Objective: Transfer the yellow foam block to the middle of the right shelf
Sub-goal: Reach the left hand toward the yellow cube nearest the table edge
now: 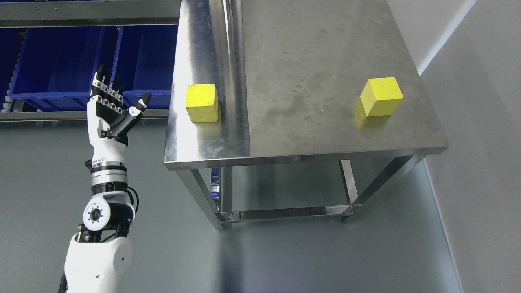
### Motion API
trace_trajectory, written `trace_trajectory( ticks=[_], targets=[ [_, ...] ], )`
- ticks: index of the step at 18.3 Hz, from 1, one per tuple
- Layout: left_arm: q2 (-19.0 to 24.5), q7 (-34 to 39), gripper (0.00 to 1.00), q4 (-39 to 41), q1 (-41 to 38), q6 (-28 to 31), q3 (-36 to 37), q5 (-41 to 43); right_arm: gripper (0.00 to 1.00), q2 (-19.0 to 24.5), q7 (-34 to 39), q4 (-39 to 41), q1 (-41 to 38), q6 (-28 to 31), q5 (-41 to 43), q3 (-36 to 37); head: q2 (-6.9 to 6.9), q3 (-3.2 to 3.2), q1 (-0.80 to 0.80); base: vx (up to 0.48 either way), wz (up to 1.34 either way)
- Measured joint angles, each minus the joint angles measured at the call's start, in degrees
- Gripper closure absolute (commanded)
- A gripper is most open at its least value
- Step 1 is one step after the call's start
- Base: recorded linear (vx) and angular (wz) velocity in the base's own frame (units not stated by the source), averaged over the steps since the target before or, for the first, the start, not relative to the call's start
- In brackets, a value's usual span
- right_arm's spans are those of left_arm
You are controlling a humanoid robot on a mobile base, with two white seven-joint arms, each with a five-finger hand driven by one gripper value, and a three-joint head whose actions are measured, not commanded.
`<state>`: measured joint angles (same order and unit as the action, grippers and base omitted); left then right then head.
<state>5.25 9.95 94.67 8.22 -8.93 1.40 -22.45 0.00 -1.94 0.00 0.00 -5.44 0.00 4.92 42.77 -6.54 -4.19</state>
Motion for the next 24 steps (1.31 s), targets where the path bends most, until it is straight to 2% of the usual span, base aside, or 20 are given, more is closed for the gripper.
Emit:
trace_trajectory(
  ticks=[6,9,13,19,24],
  targets=[
    [-1.28,-1.1,0.04,1.77,2.9,0.72,3.58,-0.48,0.0,0.0,0.0,0.0,0.0,0.0,0.0,0.0,0.0,0.0,0.0,0.0,0.0],
    [-1.44,-1.97,0.08,2.31,3.44,2.96,4.93,-0.51,0.0,0.0,0.0,0.0,0.0,0.0,0.0,0.0,0.0,0.0,0.0,0.0,0.0],
    [-1.2,-2.26,0.09,2.84,3.75,5.32,6.22,-0.51,0.0,0.0,0.0,0.0,0.0,0.01,0.0,0.0,0.0,0.0,0.0,0.0,0.0],
    [-0.37,-2.42,0.09,3.33,5.07,14.97,7.94,-0.54,0.0,0.0,0.0,0.0,0.0,0.07,0.0,0.0,0.0,0.0,0.0,0.0,0.0],
    [1.63,-3.69,0.09,3.57,7.05,17.98,8.93,-0.47,0.0,0.0,0.0,0.0,0.0,0.24,0.0,0.0,0.0,0.0,0.0,0.0,0.0]
  ],
)
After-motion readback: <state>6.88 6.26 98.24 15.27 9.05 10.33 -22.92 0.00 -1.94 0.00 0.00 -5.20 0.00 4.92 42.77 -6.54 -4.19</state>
